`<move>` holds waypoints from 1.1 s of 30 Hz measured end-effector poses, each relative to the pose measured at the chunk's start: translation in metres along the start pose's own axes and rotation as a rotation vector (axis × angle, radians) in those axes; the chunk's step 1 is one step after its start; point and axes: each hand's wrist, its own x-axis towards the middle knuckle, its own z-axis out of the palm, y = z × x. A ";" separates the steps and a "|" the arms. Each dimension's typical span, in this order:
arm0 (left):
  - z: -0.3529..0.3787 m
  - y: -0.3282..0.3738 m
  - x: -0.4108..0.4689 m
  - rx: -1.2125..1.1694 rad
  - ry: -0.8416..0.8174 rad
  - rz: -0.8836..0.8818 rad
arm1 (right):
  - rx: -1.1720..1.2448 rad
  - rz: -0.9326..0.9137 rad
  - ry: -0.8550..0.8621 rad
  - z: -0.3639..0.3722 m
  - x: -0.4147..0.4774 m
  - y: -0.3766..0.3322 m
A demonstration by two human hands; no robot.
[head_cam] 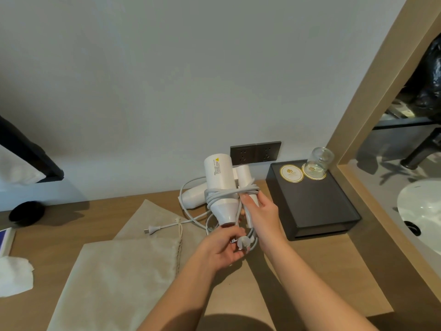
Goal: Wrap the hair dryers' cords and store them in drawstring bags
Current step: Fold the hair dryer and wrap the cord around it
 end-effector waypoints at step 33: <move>-0.043 0.005 0.007 0.698 -0.003 0.118 | -0.191 0.037 0.082 -0.011 0.019 0.039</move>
